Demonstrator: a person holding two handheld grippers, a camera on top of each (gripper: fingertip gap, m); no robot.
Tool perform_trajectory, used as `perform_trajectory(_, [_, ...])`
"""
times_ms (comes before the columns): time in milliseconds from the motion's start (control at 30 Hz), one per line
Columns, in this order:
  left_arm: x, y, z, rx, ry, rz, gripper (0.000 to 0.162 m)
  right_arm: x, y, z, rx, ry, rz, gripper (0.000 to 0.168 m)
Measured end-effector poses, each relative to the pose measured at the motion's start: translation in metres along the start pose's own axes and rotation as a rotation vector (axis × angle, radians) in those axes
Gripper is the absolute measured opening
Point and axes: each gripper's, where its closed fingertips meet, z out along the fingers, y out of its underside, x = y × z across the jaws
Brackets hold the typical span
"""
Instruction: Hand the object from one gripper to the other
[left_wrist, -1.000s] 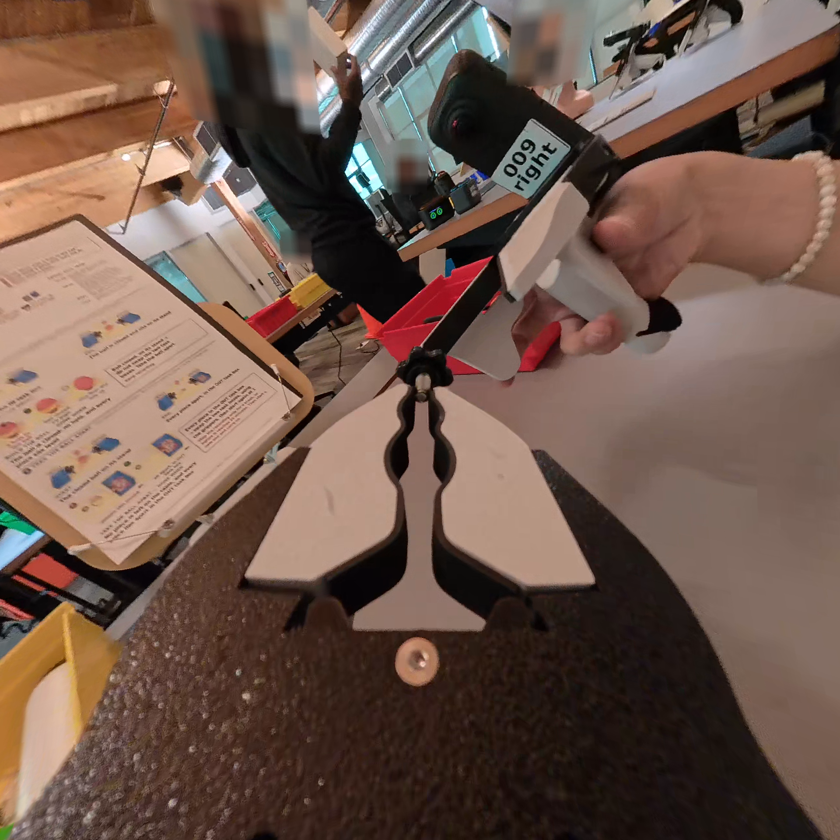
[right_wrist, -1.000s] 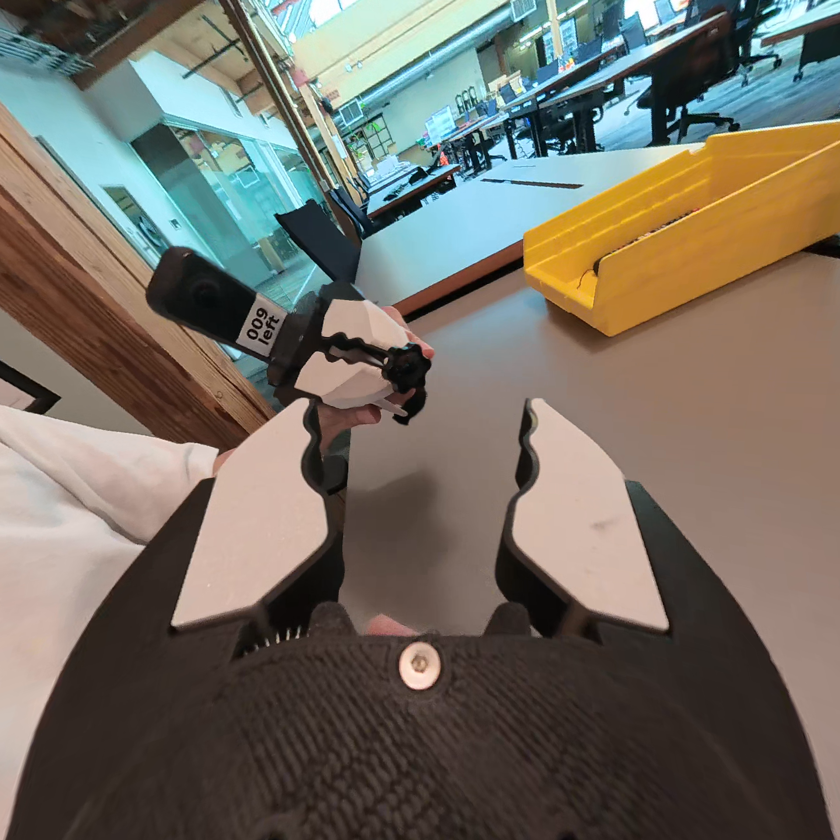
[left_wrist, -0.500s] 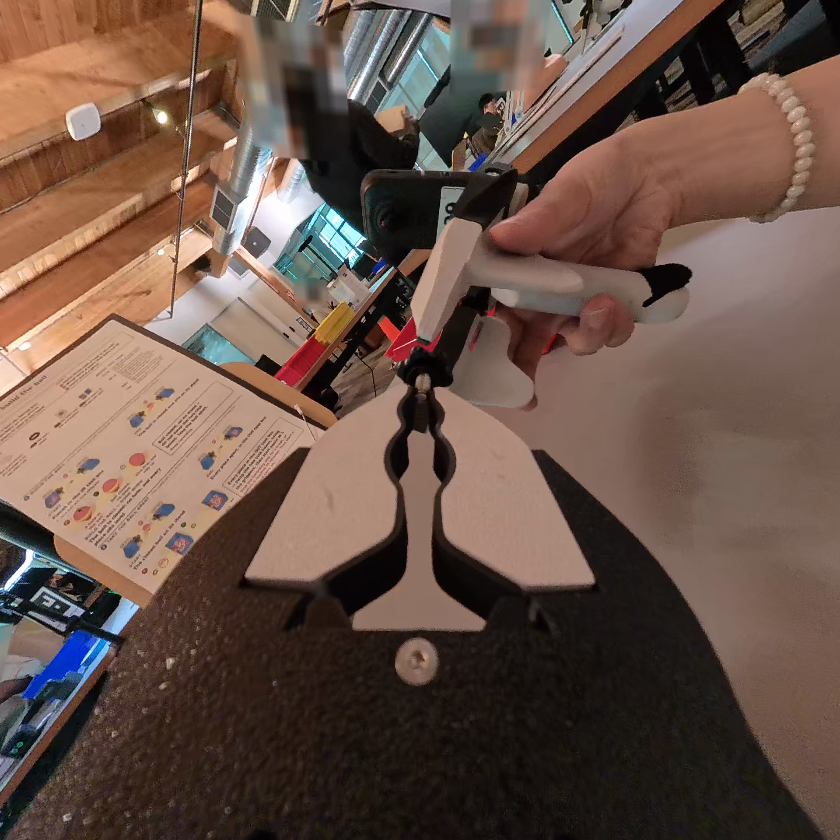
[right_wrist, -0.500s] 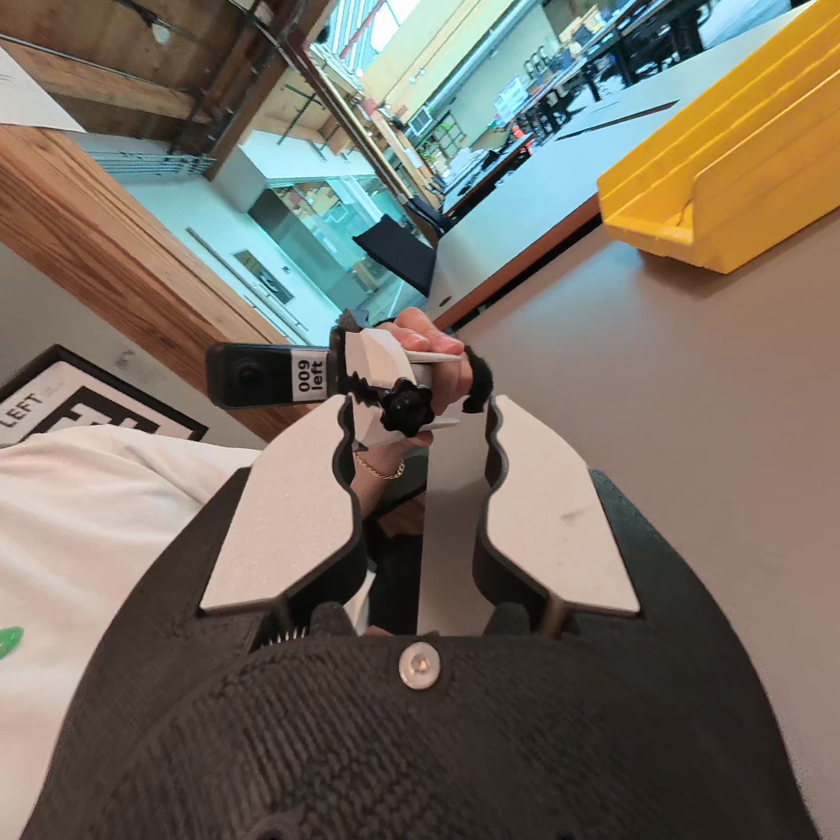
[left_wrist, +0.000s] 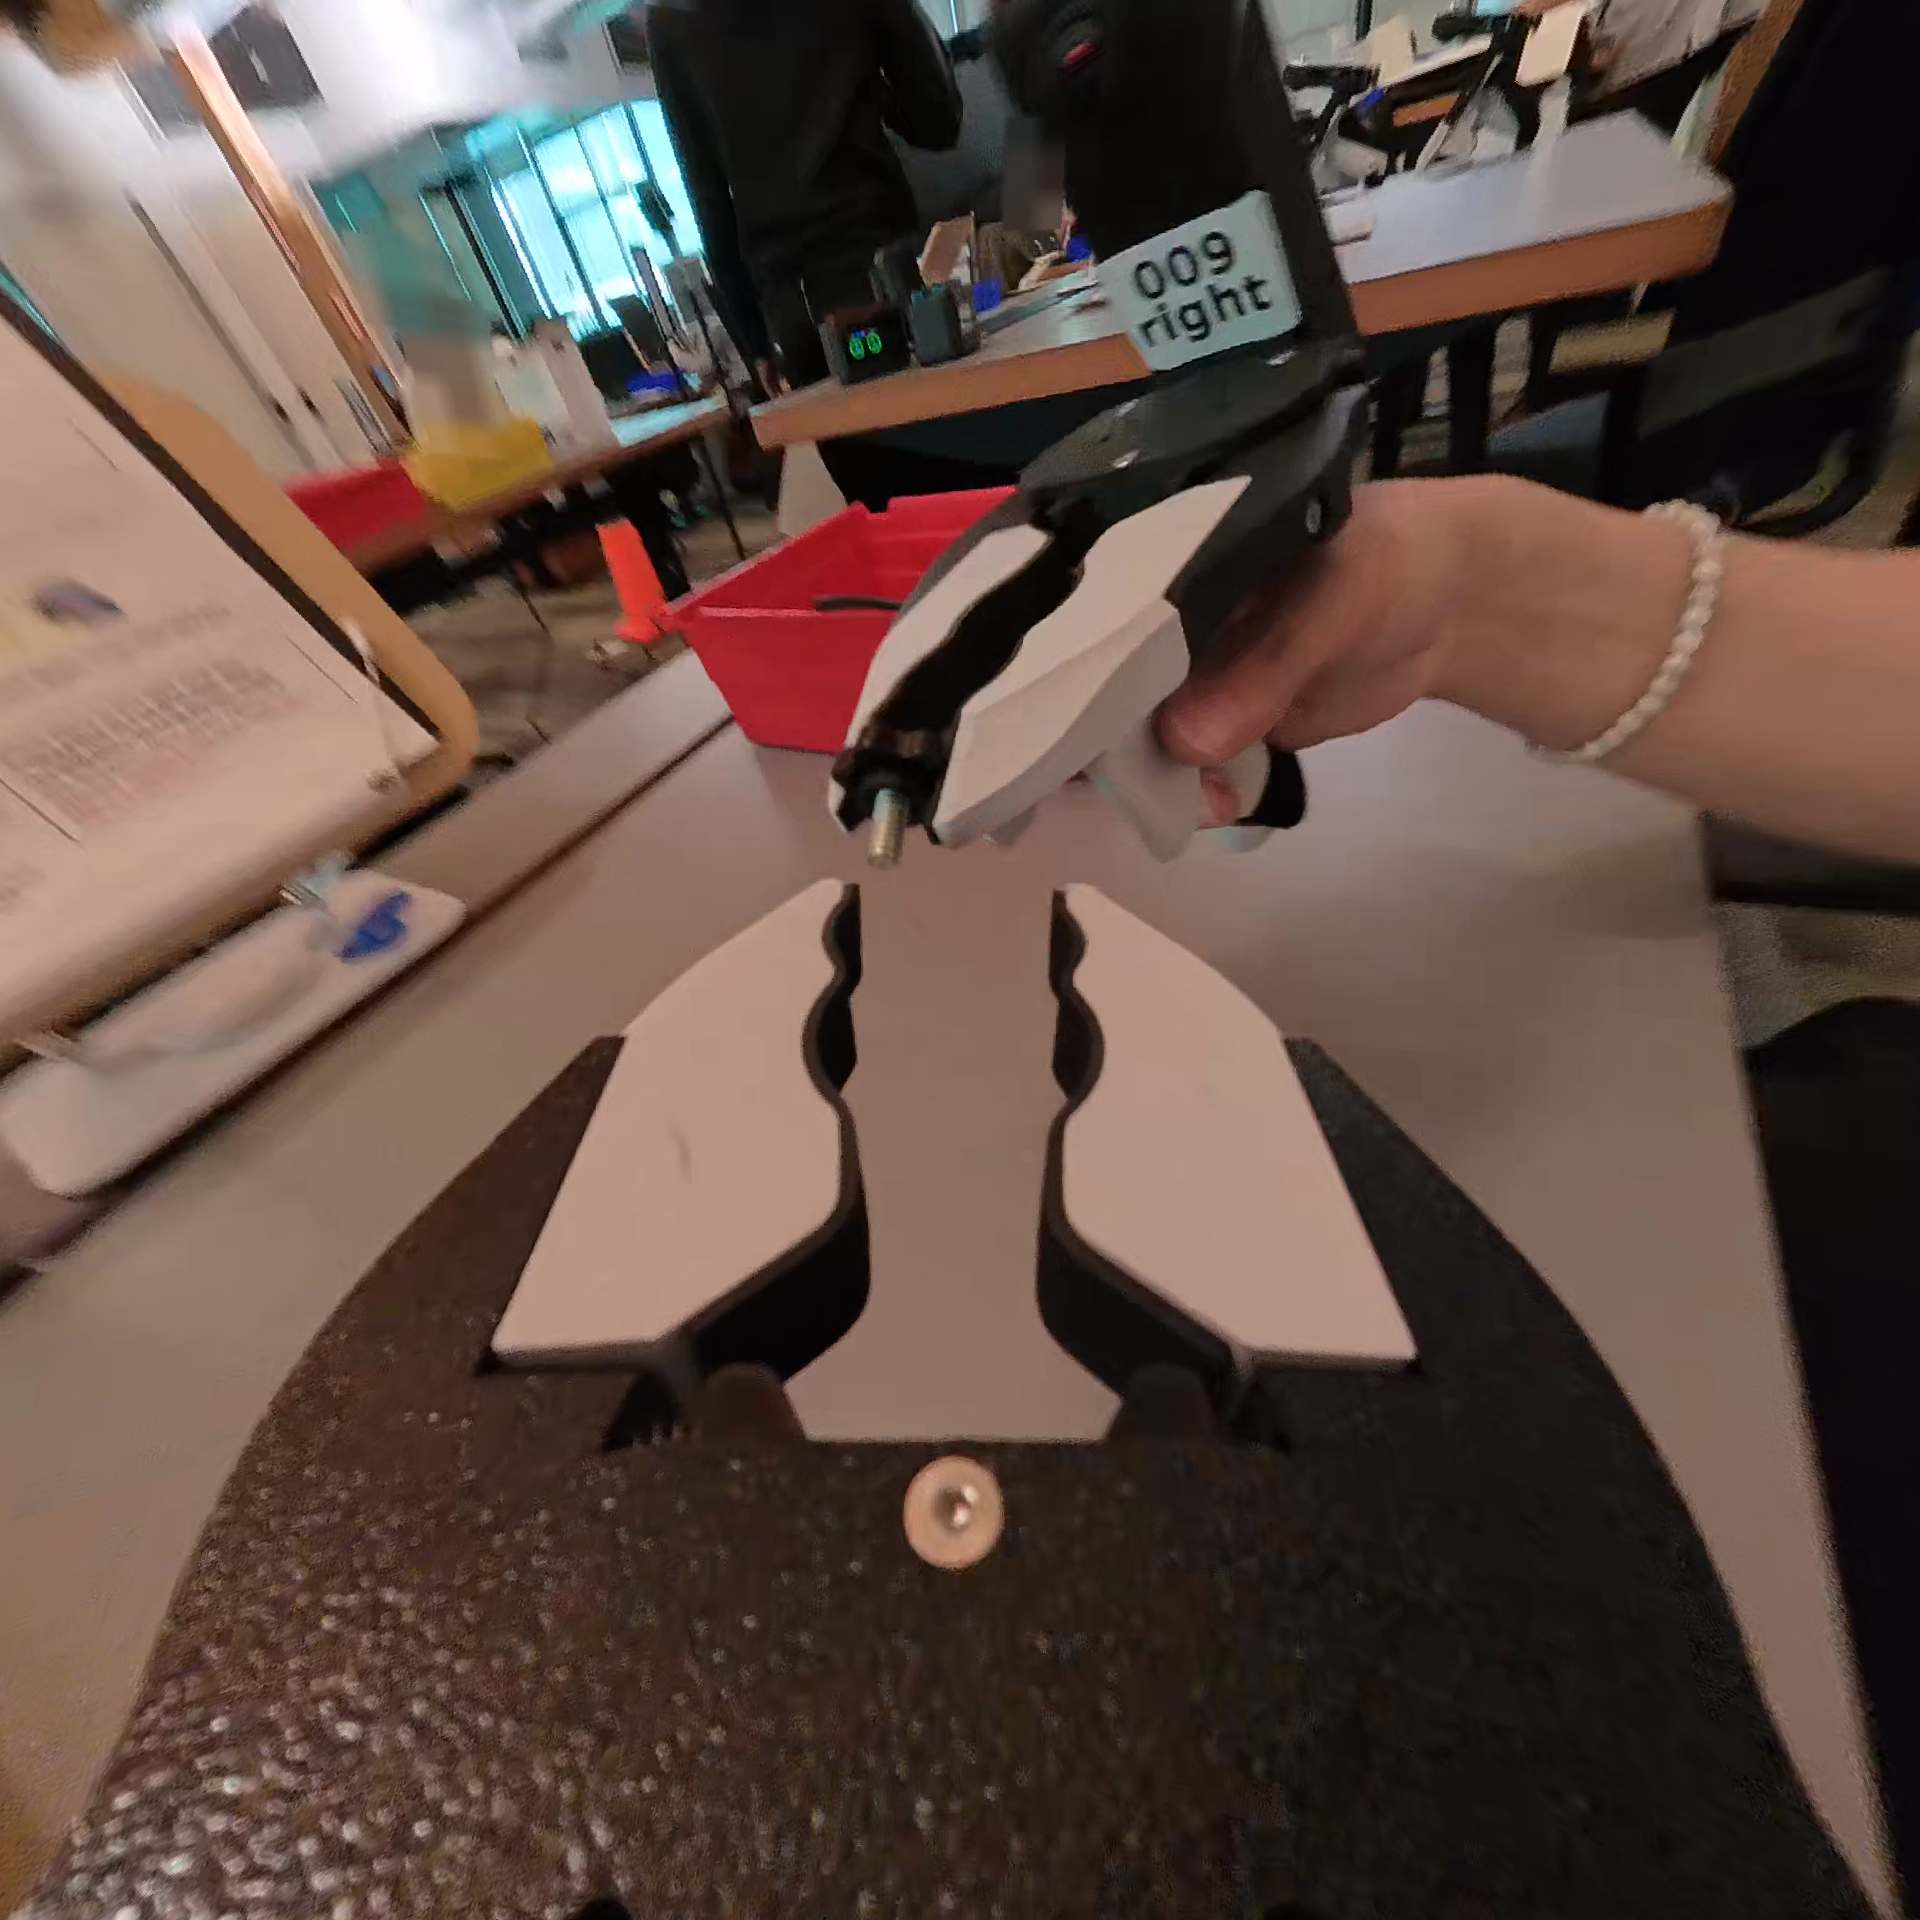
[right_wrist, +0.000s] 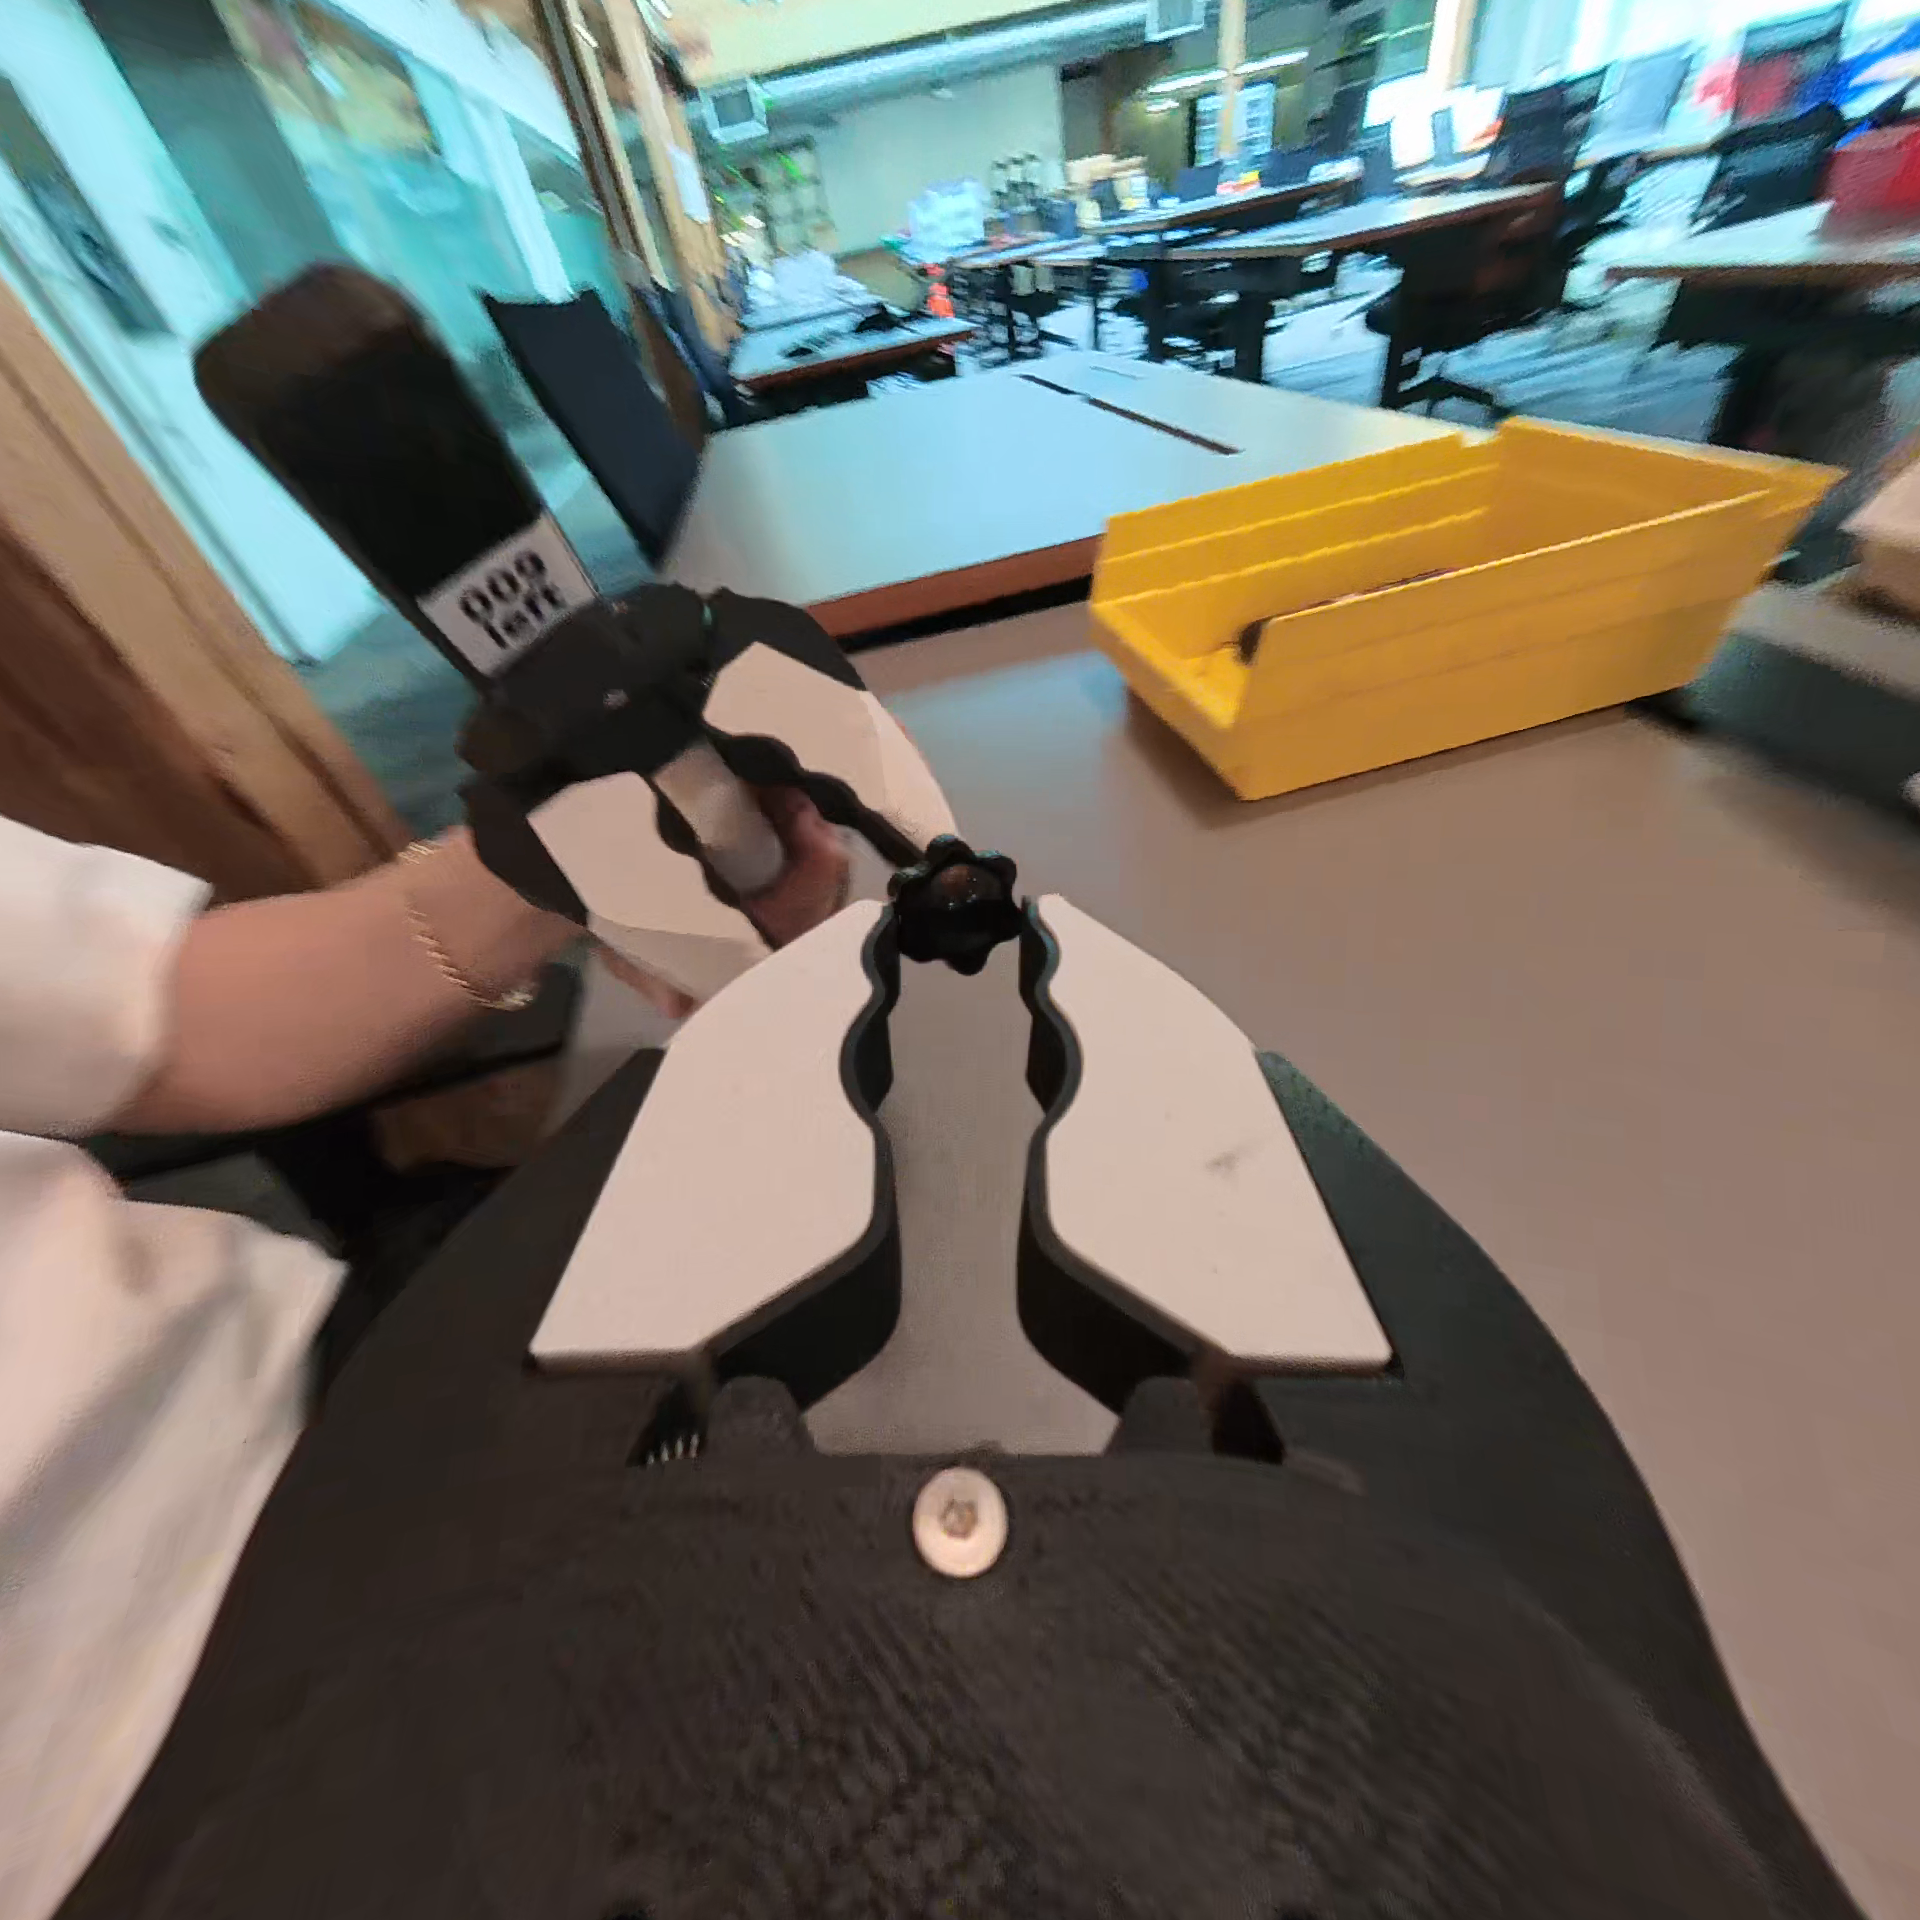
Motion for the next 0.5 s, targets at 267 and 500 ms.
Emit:
perform_trajectory(267, [-0.008,-0.007,-0.008,0.045,0.116,-0.519,0.04,0.003,-0.013,-0.005,-0.008,0.199,-0.343,0.022])
perform_trajectory(500, [0.011,-0.02,-0.016,0.016,0.225,-0.705,0.044,-0.032,-0.012,-0.015,-0.005,0.27,-0.546,0.022])
